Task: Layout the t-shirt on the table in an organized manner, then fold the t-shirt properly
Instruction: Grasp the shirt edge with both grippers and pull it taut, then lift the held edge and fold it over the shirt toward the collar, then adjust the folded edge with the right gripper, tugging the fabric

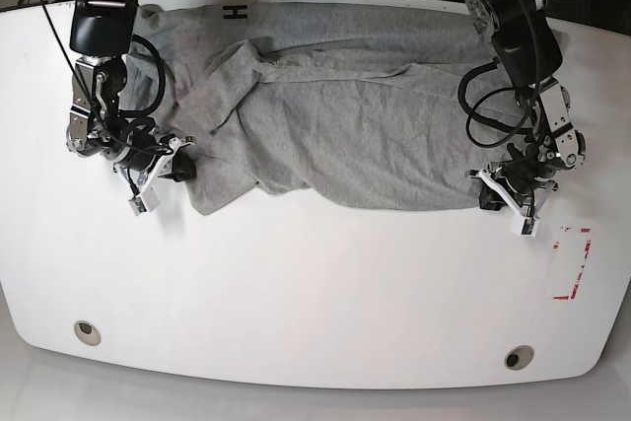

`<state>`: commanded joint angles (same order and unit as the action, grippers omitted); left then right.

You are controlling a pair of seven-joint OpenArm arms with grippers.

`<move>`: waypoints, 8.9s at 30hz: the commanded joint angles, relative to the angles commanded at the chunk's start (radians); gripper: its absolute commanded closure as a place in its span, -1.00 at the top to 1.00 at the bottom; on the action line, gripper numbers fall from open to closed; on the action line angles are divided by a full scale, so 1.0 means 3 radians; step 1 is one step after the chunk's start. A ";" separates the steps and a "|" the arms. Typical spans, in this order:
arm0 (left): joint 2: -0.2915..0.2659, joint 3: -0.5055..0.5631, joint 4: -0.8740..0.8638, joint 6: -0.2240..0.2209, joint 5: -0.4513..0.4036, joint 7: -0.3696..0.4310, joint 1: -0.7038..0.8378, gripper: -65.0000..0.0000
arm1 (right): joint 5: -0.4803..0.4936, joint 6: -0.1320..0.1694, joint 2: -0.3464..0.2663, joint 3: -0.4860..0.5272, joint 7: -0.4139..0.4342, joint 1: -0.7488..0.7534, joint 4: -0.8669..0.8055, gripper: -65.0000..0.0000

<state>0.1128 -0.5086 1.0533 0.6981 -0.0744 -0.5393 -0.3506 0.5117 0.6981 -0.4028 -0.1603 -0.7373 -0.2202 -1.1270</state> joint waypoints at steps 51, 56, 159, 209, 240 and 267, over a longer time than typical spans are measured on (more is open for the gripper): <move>0.0082 0.0010 0.1718 0.0000 0.0000 -0.0701 0.0194 -0.88 | 0.0010 0.0000 -0.0066 -0.0363 -0.1565 -0.0051 -0.1632 -1.00; 0.0087 0.0010 0.1800 0.0000 0.0000 -0.0701 0.0455 -0.88 | 0.0010 0.0000 -0.0066 -0.0476 -0.1846 0.0148 -0.2025 -1.00; -0.0020 0.0097 0.2731 0.0000 -0.0164 -0.0701 0.1222 1.00 | 0.0399 0.0000 0.0670 -0.1151 -0.1923 0.1233 -0.2302 0.56; -0.0020 0.0102 0.2721 0.0000 -0.0164 -0.0696 0.1222 1.00 | 0.2066 0.0000 -0.0082 -0.0292 -0.1928 0.1759 -0.2409 -0.59; -0.0026 0.0107 0.2721 0.0000 -0.0164 -0.0696 0.1268 1.00 | 0.1432 -0.0222 0.0251 -0.1084 -0.1928 0.1401 -0.2245 0.48; -0.0026 0.0107 0.2721 0.0000 -0.0164 -0.0696 0.1268 1.00 | 0.1759 -0.0100 0.0363 -0.0563 -0.1841 0.1396 -0.2256 -0.92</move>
<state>0.1051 -0.4764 1.8696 0.6981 -0.1235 -0.7480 0.0299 1.0395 0.6682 -0.2938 -0.3291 -1.2896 0.1987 -1.8036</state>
